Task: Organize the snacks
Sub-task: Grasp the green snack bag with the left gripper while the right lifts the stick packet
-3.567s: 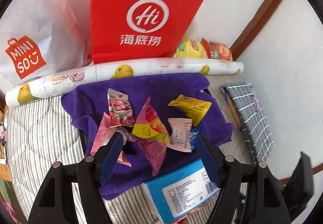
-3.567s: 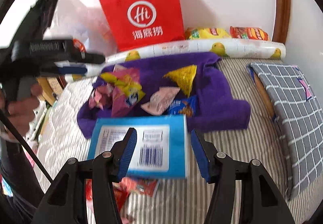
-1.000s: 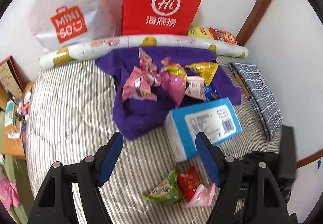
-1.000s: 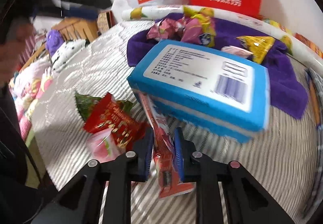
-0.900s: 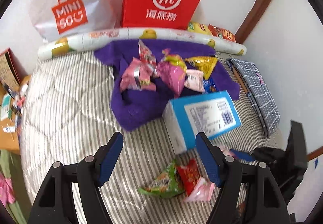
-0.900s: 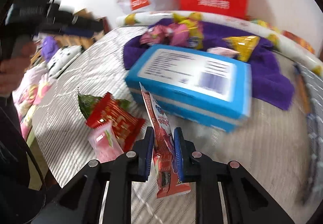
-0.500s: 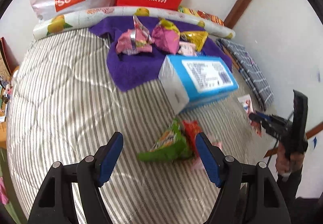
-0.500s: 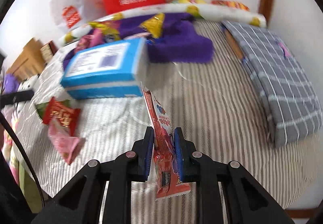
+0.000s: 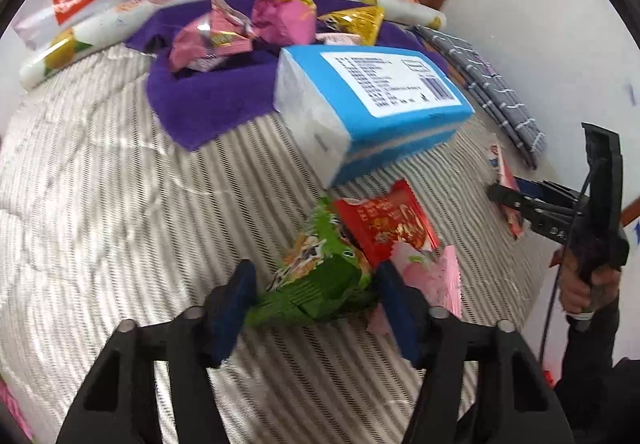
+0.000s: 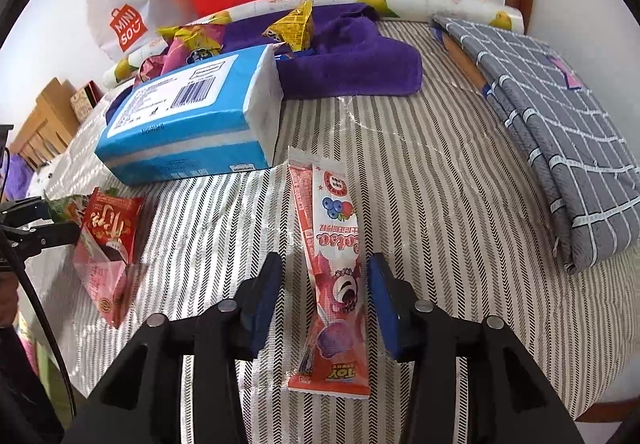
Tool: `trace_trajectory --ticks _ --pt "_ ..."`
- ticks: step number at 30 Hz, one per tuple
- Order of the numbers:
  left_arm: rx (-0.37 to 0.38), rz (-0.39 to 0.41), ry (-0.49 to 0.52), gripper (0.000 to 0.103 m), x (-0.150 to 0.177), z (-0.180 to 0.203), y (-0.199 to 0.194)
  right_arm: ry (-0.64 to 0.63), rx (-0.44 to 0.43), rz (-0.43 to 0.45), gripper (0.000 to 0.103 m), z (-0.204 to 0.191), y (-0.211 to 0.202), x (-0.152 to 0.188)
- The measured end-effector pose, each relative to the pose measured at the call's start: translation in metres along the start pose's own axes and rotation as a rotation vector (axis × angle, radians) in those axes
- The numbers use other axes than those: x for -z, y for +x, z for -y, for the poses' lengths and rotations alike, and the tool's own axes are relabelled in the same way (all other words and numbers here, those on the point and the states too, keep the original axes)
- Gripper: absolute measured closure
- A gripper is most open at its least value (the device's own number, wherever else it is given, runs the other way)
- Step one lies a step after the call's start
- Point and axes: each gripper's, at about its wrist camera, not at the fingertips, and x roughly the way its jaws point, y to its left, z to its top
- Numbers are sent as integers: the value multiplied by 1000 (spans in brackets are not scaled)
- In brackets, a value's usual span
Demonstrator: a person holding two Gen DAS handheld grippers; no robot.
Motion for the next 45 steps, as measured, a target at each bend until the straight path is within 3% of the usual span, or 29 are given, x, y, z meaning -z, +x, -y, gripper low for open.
trace_trajectory --ticks 1,2,6,16,26,37,45 --pt "1 8 3 51 0 1 0 -6 15 5 67 -1 0 1" --pt "8 13 1 55 1 1 0 -13 32 8 80 -2 0 0" --pt "34 45 -29 63 0 -7 -13 -4 17 9 85 1 -2 -2" --pt "68 149 -100 63 -24 -20 -57 -11 -10 87 85 -7 -27 -23" --pt "111 192 -82 63 -65 -1 -69 56 -125 203 85 -14 -56 -67" --pt "91 242 -52 63 -119 9 -80 57 -98 240 85 -13 -53 -115" --pt "104 271 -63 63 -162 5 -84 67 -132 251 85 -15 -35 -166"
